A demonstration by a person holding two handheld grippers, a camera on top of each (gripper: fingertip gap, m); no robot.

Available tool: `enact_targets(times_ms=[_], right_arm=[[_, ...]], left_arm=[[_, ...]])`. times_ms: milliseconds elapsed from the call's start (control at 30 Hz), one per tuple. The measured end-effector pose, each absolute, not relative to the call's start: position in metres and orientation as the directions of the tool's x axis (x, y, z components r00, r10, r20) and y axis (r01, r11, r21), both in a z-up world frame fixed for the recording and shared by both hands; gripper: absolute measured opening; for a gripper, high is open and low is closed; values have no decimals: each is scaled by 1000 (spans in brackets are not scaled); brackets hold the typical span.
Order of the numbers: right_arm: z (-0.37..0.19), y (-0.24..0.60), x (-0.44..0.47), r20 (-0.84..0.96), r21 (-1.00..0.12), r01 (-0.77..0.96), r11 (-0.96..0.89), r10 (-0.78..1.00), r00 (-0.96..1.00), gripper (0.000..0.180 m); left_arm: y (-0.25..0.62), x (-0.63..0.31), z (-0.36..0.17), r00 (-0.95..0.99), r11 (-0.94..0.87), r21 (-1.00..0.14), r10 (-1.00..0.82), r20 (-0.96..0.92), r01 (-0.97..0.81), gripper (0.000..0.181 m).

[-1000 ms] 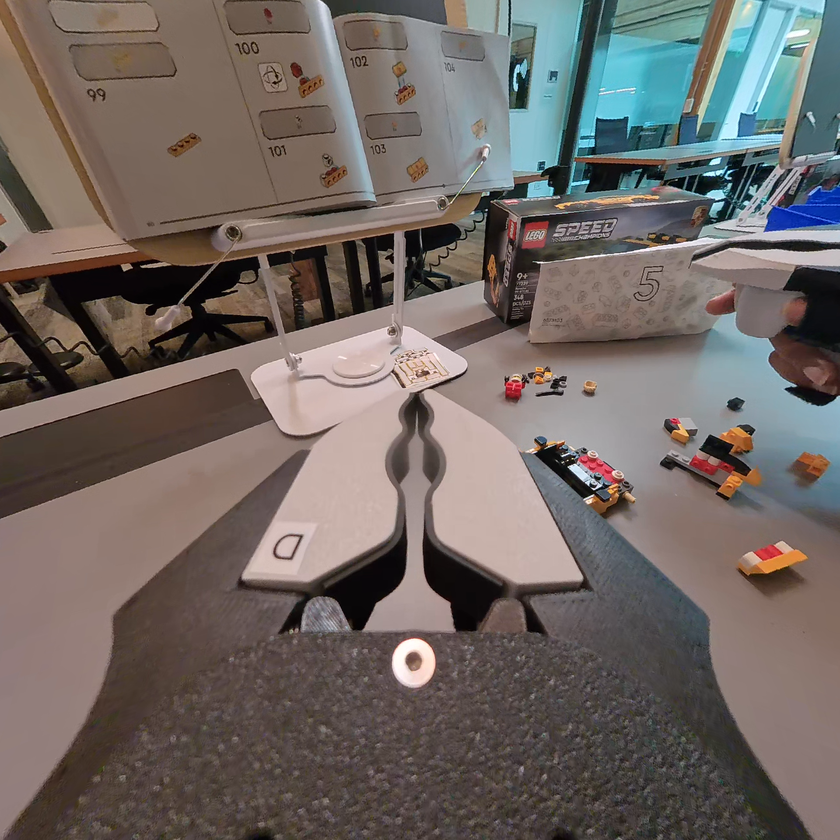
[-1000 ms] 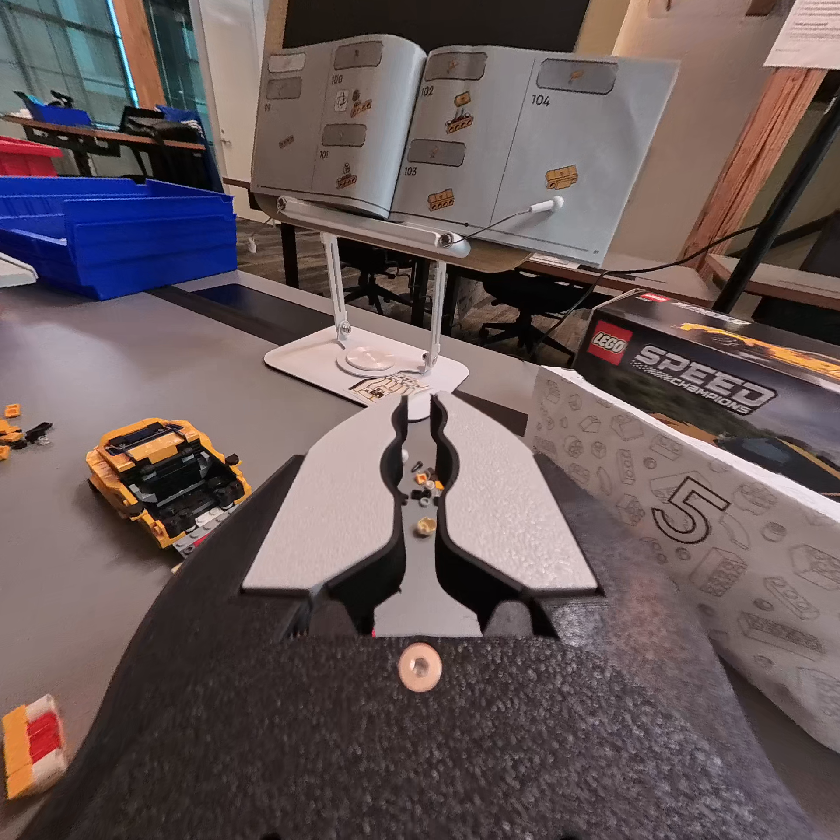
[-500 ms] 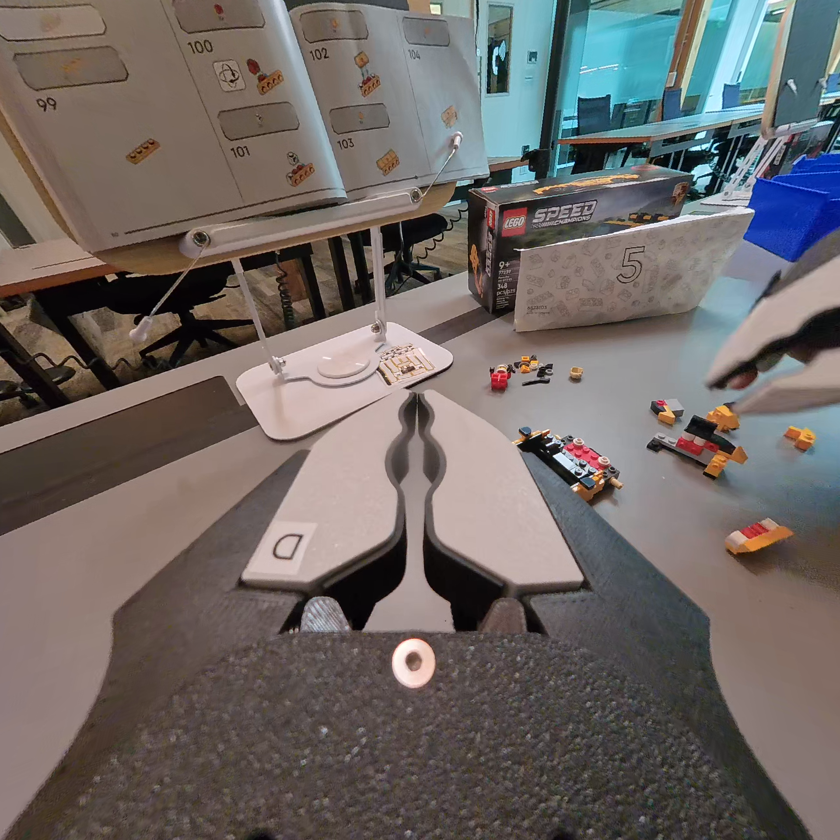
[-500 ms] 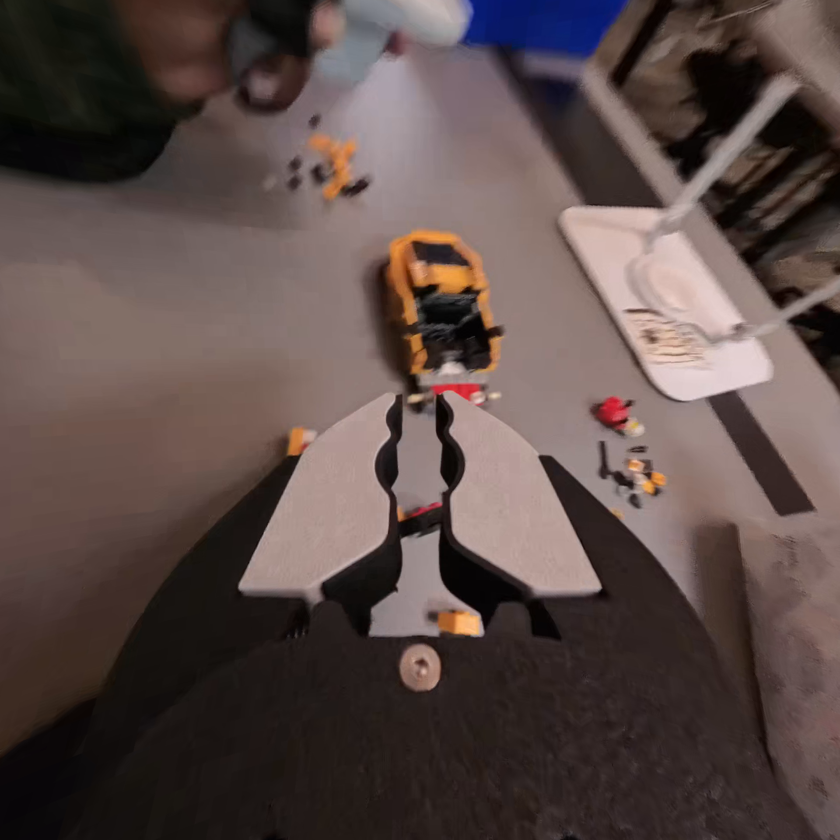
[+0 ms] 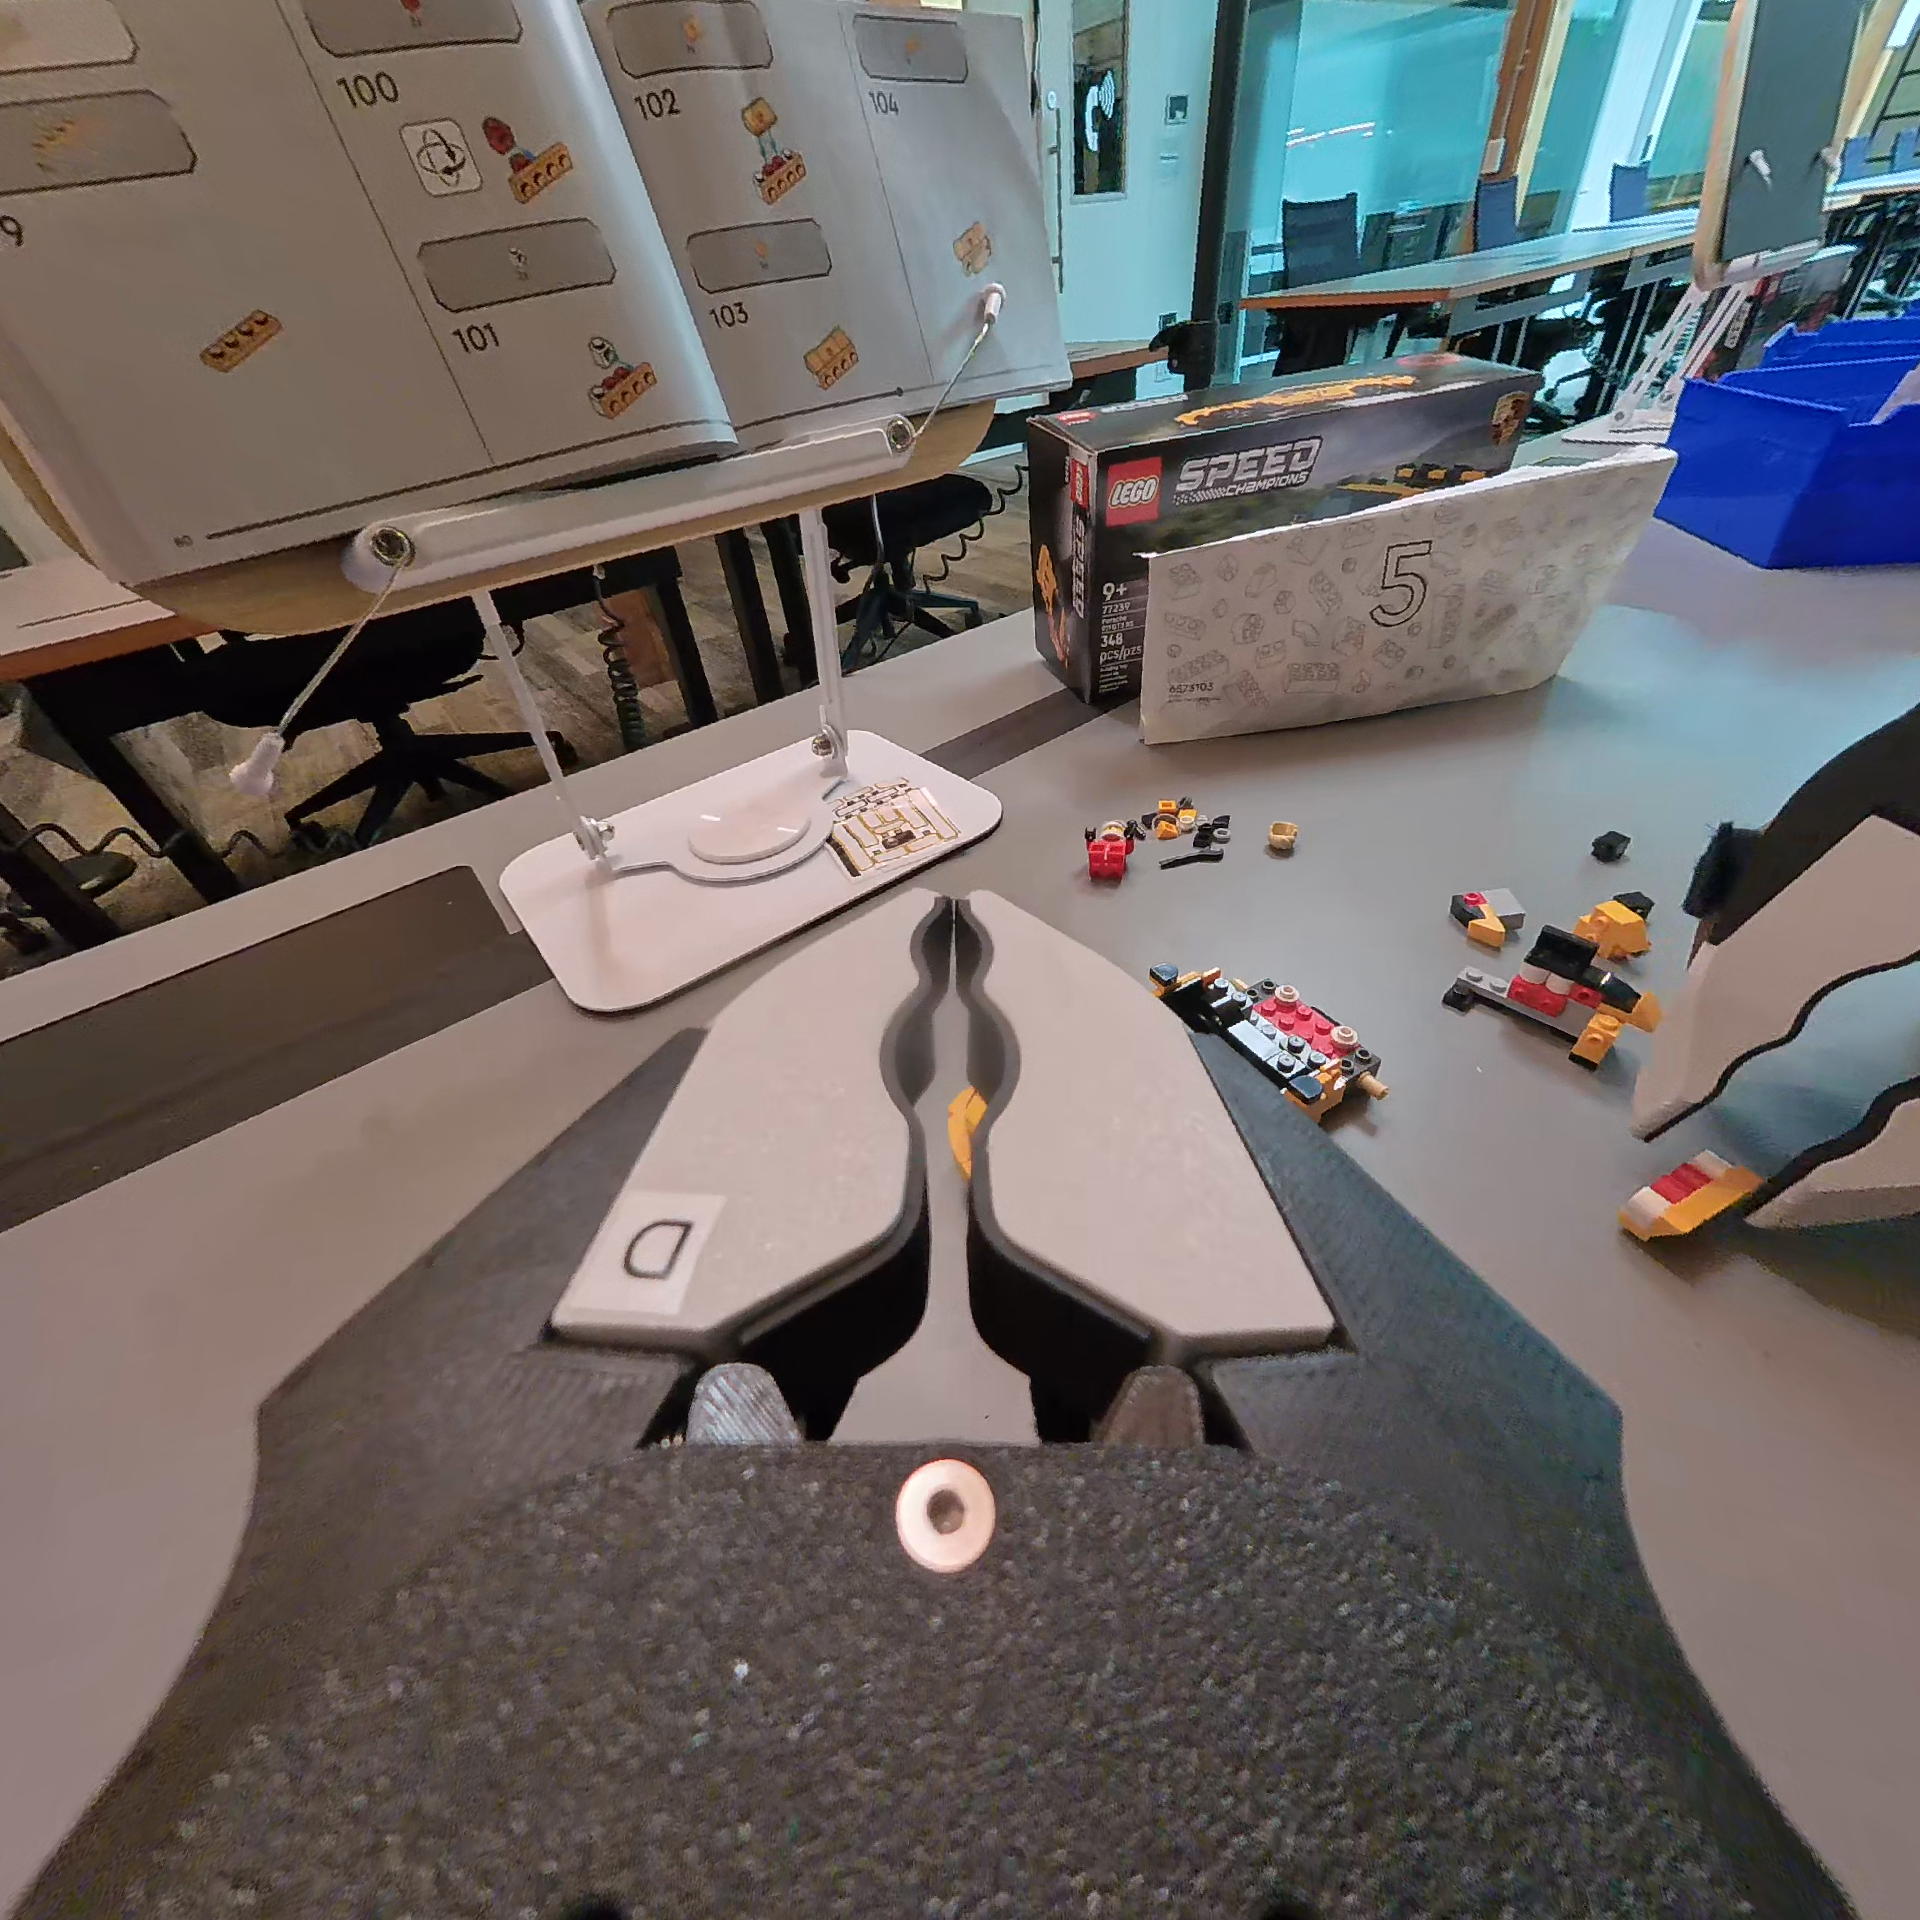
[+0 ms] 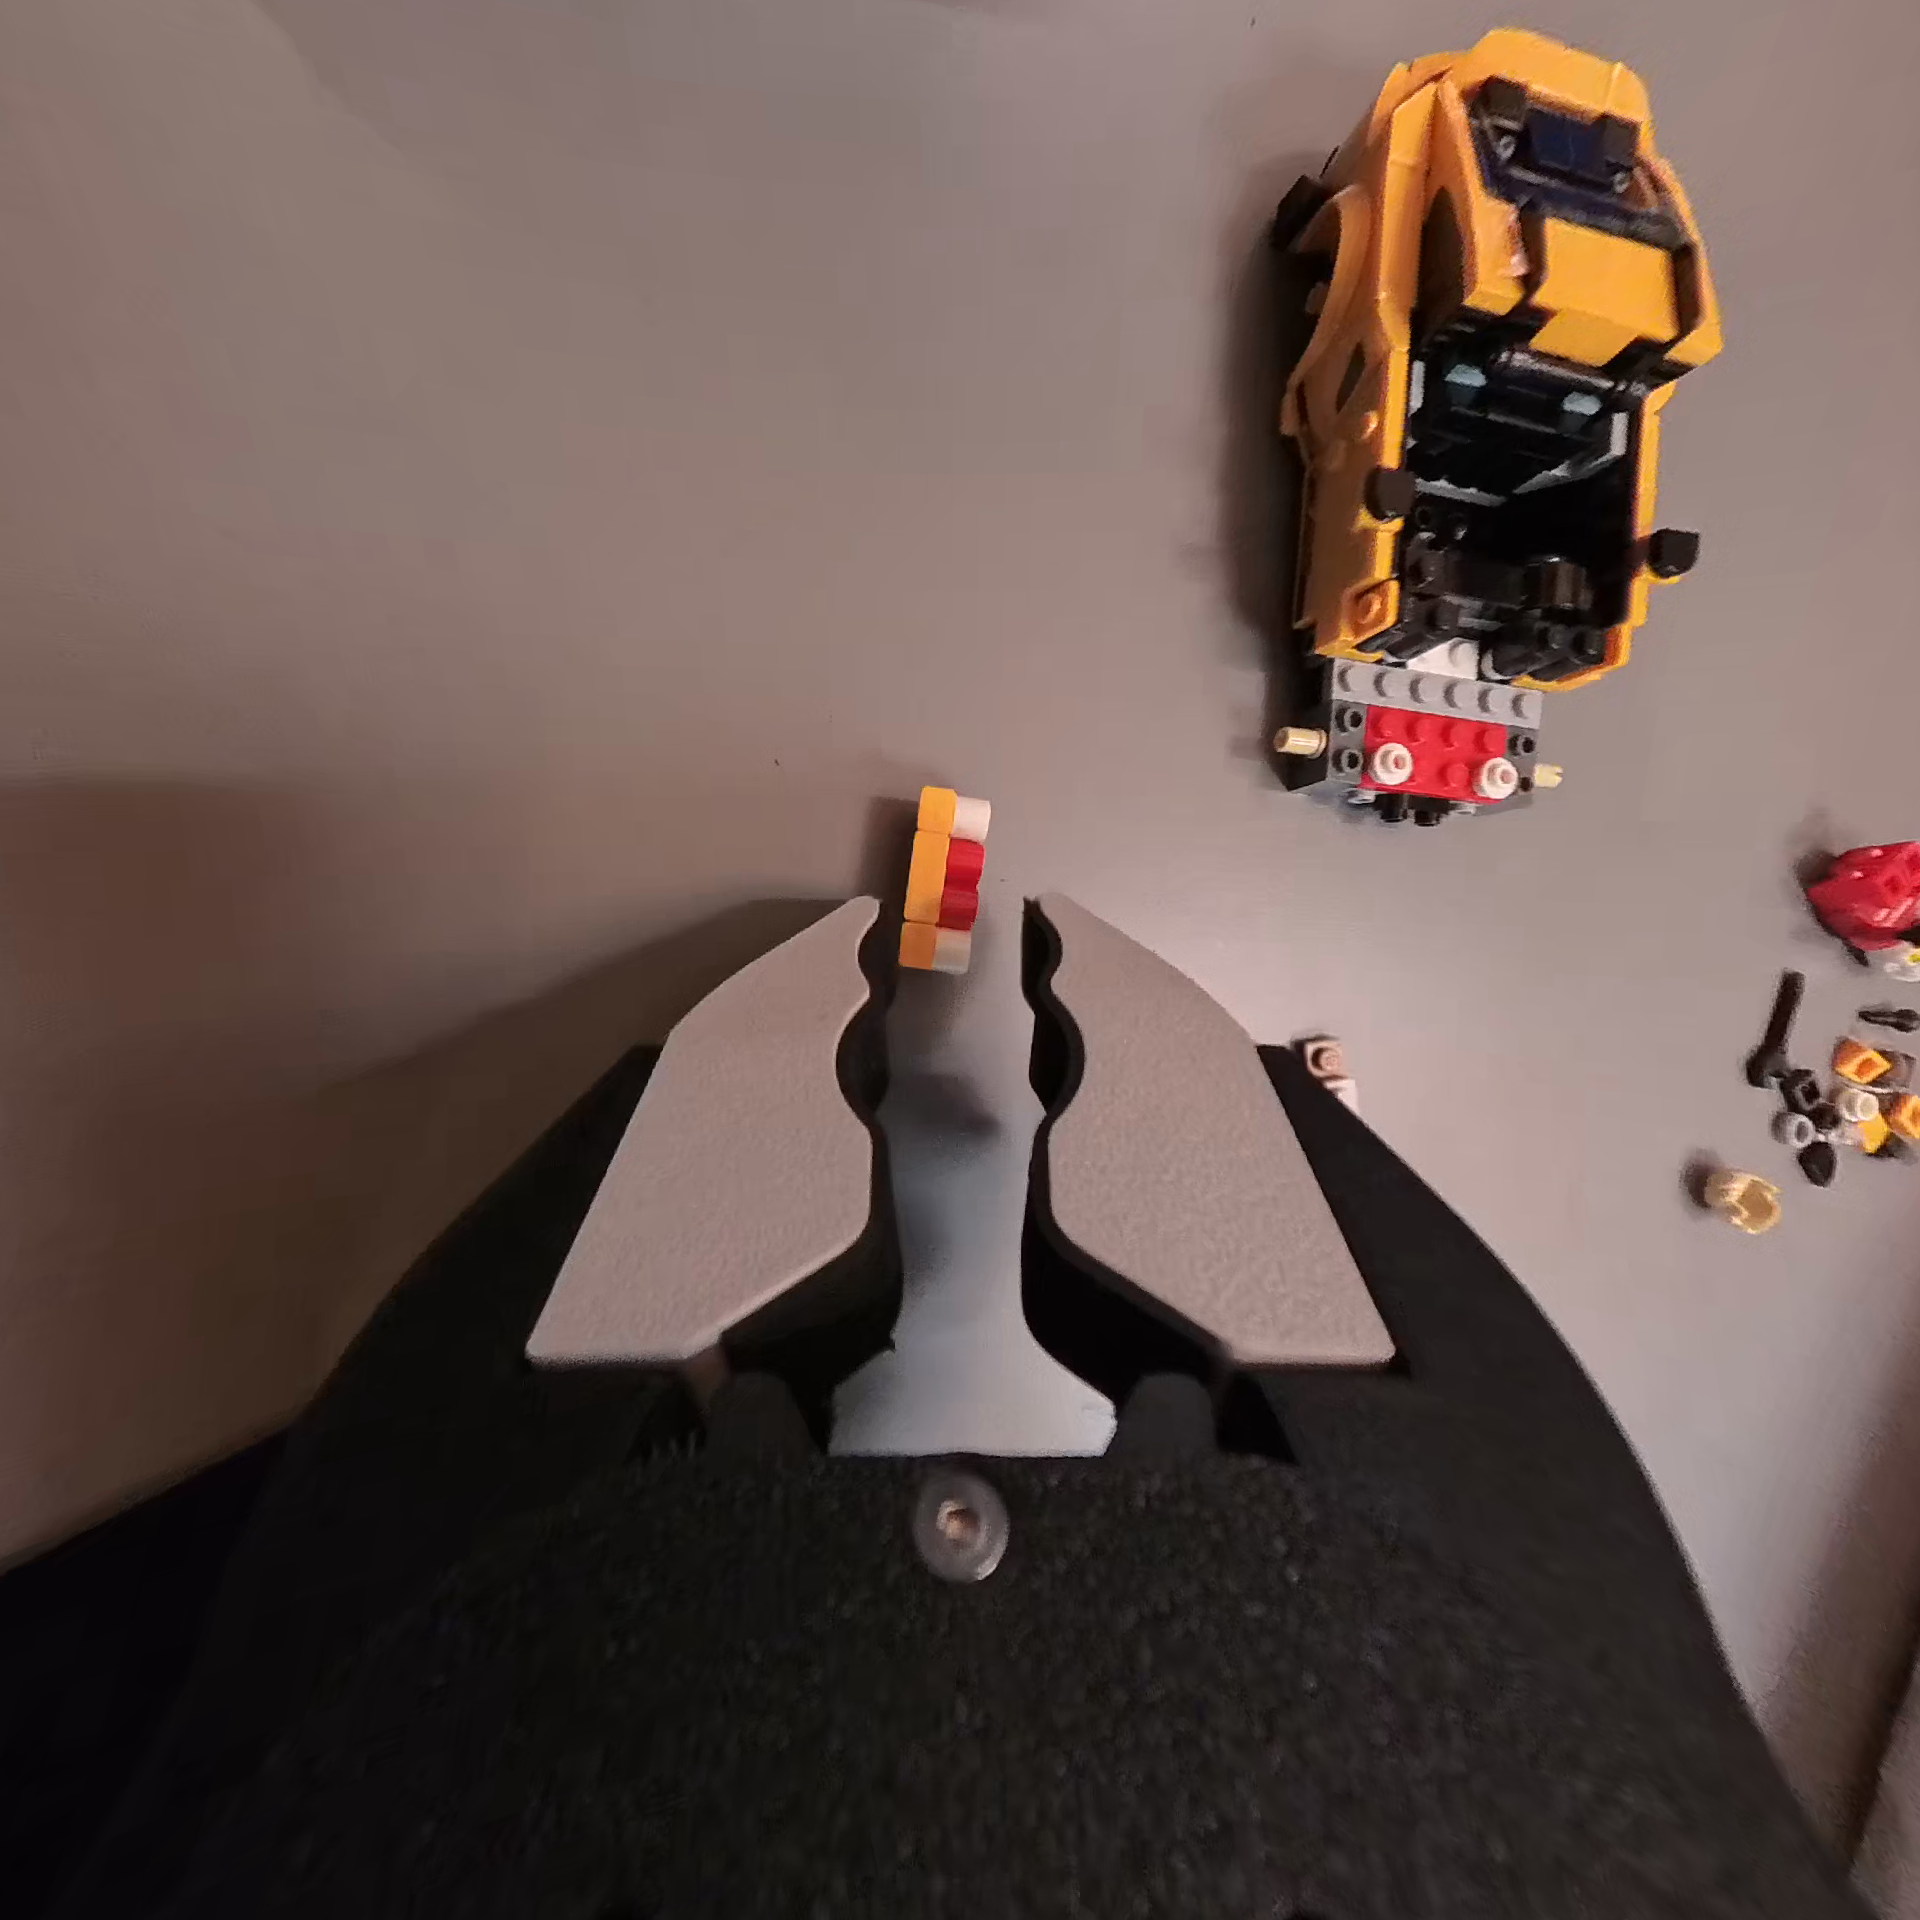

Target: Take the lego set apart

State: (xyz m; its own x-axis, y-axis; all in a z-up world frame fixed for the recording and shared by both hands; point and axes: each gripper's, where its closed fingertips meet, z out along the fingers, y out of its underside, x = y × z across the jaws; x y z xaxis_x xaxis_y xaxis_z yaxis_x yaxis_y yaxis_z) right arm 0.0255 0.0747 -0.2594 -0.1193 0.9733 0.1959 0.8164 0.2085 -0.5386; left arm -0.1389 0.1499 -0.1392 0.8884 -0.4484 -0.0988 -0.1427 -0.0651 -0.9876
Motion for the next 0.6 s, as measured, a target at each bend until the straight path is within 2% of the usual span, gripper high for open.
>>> enact_targets(times_ms=[33, 67, 167, 300, 433, 600], right_arm=[[-262, 75, 26, 197, -531, 821, 211, 973, -123, 20], [-264, 74, 26, 196, -527, 822, 216, 972, -129, 13], [-259, 74, 23, 202, -556, 799, 232, 969, -141, 12], [-224, 79, 12, 159, -728, 667, 161, 985, -65, 12], [-194, 83, 5, 8, -864, 504, 11, 1000, -7, 12], [-179, 61, -3, -216, -907, 392, -153, 969, -121, 12]], left_arm=[[150, -138, -139, 888, -66, -987, -450, -100, -144, 0], [149, -137, -139, 886, -65, -987, -453, -100, -145, 0], [148, -134, -138, 877, -56, -988, -469, -104, -147, 1], [134, -107, -134, 789, -9, -989, -604, -110, -145, 0], [112, -74, -129, 672, 92, -979, -715, -194, -184, 1], [78, -36, -132, 470, 137, -976, -859, -203, -170, 12]])
